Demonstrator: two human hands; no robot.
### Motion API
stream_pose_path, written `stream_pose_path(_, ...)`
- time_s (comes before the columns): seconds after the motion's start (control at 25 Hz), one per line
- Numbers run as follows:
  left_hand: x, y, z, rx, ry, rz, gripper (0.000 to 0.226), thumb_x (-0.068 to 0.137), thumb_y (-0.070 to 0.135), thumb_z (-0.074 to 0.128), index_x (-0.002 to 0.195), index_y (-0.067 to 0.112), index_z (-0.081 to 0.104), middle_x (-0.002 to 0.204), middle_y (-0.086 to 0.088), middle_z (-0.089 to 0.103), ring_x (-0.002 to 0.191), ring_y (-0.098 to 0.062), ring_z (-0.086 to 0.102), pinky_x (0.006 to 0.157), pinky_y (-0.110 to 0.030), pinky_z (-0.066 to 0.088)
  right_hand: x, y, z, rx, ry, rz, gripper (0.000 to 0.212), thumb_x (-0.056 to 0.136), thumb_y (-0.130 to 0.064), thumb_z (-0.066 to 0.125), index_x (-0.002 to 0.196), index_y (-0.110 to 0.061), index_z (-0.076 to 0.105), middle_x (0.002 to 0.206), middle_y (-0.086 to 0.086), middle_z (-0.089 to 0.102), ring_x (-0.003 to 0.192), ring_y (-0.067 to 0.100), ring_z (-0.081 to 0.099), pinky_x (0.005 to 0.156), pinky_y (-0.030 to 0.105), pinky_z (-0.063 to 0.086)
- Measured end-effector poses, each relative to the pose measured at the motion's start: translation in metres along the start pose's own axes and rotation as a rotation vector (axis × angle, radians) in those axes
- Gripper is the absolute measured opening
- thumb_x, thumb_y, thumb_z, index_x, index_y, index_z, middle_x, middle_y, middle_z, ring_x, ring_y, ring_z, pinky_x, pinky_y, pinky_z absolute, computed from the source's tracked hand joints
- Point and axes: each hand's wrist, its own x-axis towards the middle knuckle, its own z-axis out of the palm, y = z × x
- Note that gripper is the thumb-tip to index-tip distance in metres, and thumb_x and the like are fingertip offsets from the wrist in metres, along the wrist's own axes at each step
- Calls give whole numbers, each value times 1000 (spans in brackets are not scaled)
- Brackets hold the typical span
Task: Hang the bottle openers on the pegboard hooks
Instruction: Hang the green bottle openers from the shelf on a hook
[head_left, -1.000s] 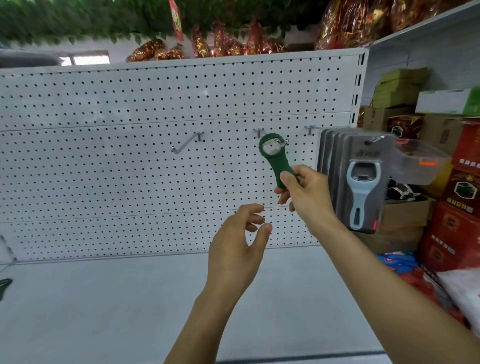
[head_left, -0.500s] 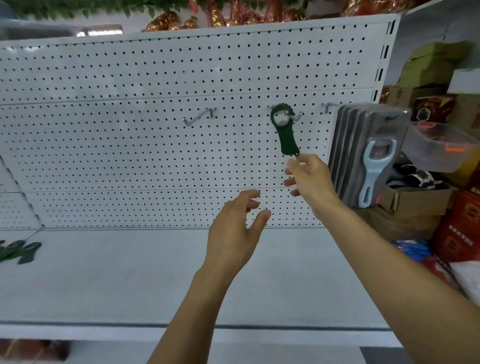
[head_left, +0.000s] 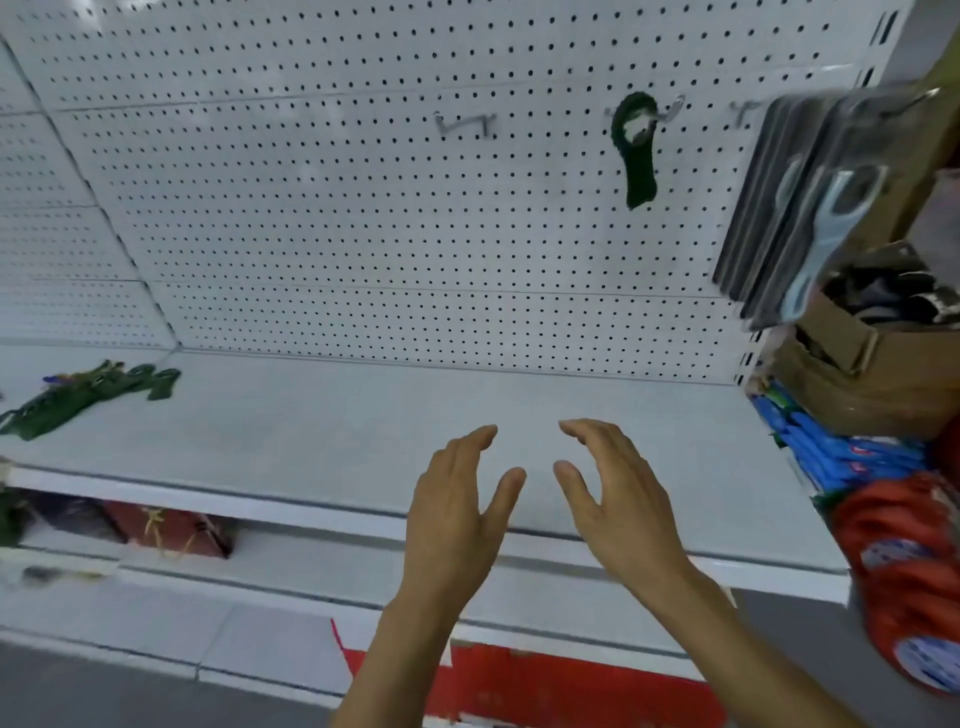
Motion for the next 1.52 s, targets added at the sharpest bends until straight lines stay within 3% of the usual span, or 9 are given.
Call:
stream_pose_path(0.36, -48, -138, -84, 137, -90, -195, 49, 93, 49, 51, 137, 26, 47, 131, 7, 59, 117, -11, 55, 97, -29, 46, -20, -83, 141, -116, -284, -30, 39, 97, -33, 47, 135, -26, 43, 139, -9, 46, 126, 13, 45, 102, 29, 34)
stream_pose_path(0.52, -49, -225, -154, 178, -88, -219, 48, 92, 47, 51, 133, 23, 51, 127, 3, 62, 113, -15, 59, 94, -34, 51, -15, -154, 227, -83, -337, 0, 38, 97, -34, 47, 135, -26, 44, 138, -8, 48, 125, 15, 47, 103, 32, 36)
stream_pose_path(0.92, -42, -401, -297, 234, -91, -323, 39, 94, 46, 52, 130, 30, 48, 124, 11, 61, 104, -6, 59, 84, -22, 51, 28, -292, 395, -17, -431, -12, 35, 96, -35, 50, 130, -27, 47, 132, -8, 53, 119, 14, 52, 96, 34, 45)
stream_pose_path(1.32, 58, -559, -380, 183, -29, -496, 35, 94, 39, 56, 126, 26, 53, 120, 9, 60, 101, -9, 58, 87, -31, 53, 156, -372, 554, 33, -494, -64, 27, 95, -37, 49, 122, -30, 54, 124, -13, 56, 110, 9, 55, 83, 28, 42)
stream_pose_path(1.52, 127, -647, -410, 230, -46, -552, 43, 94, 38, 56, 134, 25, 46, 132, 2, 52, 116, -16, 53, 96, -37, 48, 232, -414, 642, 51, -518, -108, 22, 97, -30, 50, 116, -26, 59, 118, -6, 58, 105, 13, 57, 82, 32, 48)
